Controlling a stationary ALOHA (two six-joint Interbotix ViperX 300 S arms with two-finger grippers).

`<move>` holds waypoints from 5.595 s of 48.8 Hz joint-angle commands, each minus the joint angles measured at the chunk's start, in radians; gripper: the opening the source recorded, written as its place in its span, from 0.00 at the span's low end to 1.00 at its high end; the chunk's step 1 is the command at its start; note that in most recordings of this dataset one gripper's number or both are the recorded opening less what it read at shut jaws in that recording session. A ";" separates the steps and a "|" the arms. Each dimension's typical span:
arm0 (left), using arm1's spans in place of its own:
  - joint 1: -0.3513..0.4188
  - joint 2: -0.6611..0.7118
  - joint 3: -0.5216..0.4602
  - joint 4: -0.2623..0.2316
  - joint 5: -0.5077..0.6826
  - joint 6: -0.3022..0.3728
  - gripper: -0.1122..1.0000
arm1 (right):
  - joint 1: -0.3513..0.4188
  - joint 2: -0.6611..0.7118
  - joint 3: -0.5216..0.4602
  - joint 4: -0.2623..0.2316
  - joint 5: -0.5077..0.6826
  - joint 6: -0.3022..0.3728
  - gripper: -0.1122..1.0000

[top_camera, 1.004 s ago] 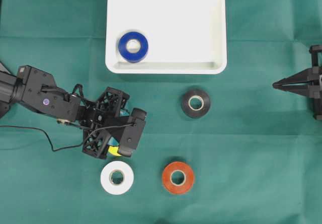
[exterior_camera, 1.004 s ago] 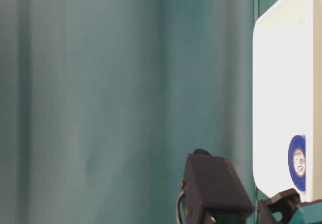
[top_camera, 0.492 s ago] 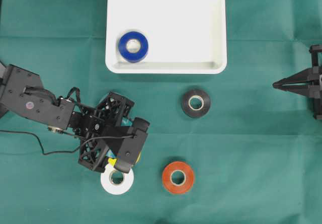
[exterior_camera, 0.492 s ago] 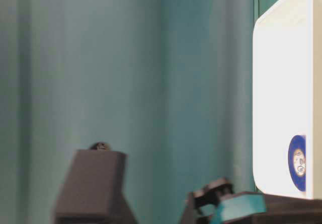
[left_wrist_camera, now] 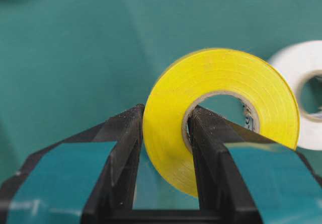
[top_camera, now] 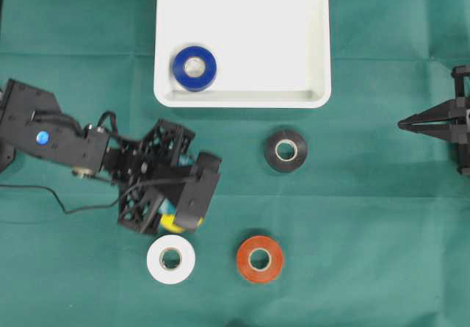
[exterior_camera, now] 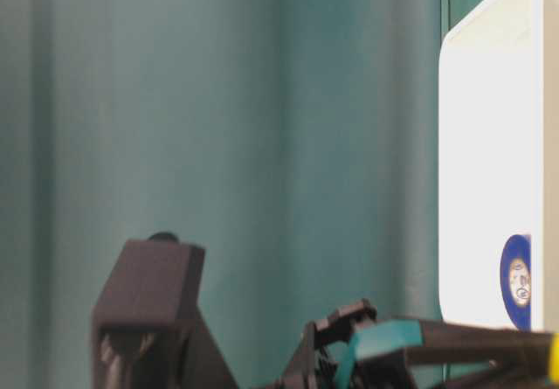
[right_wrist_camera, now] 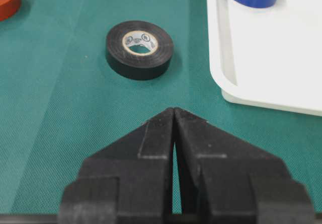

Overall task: Put the tape into the white case with the left arm.
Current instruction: 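Lower the left gripper onto the yellow tape and grasp it, then carry the yellow tape into the tray above the blue tape, then release the yellow tape and pull the left gripper back, then move the left gripper toward the black tape roll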

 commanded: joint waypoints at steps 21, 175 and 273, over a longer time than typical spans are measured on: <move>0.319 -0.034 -0.023 -0.002 -0.005 0.012 0.33 | -0.002 0.006 -0.009 0.000 -0.011 0.002 0.02; 0.265 -0.621 0.482 -0.006 -0.195 -0.130 0.85 | -0.005 -0.002 -0.009 0.000 -0.011 0.002 0.02; 0.097 -0.460 0.407 -0.002 -0.321 -0.161 0.84 | -0.003 -0.002 -0.009 0.000 -0.011 0.002 0.02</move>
